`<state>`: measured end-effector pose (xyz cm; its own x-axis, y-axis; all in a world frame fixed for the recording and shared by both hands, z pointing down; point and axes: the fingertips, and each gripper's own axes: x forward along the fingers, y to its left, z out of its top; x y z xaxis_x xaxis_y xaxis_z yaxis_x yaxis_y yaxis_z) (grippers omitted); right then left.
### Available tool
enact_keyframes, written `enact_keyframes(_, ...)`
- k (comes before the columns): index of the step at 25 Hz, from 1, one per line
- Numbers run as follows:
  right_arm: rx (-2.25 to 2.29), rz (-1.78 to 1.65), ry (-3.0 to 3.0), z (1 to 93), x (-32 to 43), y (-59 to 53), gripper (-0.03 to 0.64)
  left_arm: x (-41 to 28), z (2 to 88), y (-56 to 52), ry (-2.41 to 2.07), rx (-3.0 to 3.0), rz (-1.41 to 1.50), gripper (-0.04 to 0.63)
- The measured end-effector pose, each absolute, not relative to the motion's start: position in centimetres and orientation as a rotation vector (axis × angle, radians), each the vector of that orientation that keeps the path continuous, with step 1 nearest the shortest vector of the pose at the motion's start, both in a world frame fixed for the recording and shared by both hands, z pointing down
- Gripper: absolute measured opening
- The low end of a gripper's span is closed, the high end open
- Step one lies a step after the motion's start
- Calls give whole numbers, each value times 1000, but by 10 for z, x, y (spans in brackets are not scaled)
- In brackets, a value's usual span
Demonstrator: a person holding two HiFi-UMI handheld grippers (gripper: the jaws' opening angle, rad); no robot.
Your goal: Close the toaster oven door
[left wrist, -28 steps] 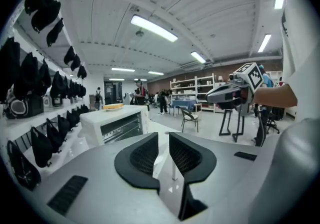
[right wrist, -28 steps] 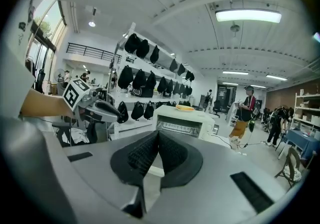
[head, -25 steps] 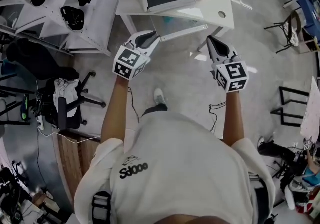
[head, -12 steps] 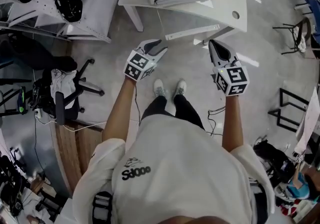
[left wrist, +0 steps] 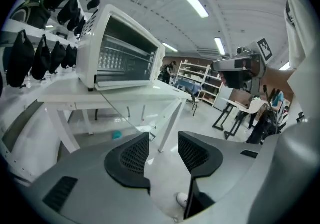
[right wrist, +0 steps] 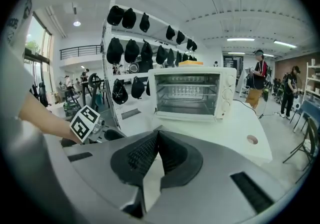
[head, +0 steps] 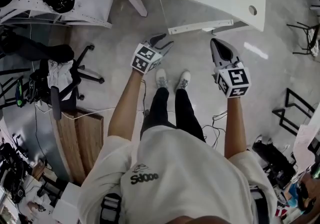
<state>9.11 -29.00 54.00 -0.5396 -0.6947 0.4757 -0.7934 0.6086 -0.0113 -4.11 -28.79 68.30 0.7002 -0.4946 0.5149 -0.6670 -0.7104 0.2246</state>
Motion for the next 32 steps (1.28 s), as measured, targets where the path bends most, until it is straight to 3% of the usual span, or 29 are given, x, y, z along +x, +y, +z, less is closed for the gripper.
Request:
enact_keyframes(6, 1182, 369, -2384, 584, 108, -294, 9, -30, 725, -302, -953, 2513, 554, 263)
enact_keyframes(10, 1183, 380, -2358, 598, 122, -293, 9, -23, 733, -322, -1037, 2581, 503, 272)
enact_keyframes(21, 1210, 365, -2338, 596, 138, -294, 9, -16, 733, -337, -1069, 2610, 486, 195)
enact_keyframes(31, 1217, 294, -2374, 552, 131, -297, 9, -16, 679, -335, -1049, 2631, 351, 190)
enact_keyframes(32, 1222, 284, -2380, 544, 131, -297, 9, -16, 670, -335, -1059, 2635, 339, 160)
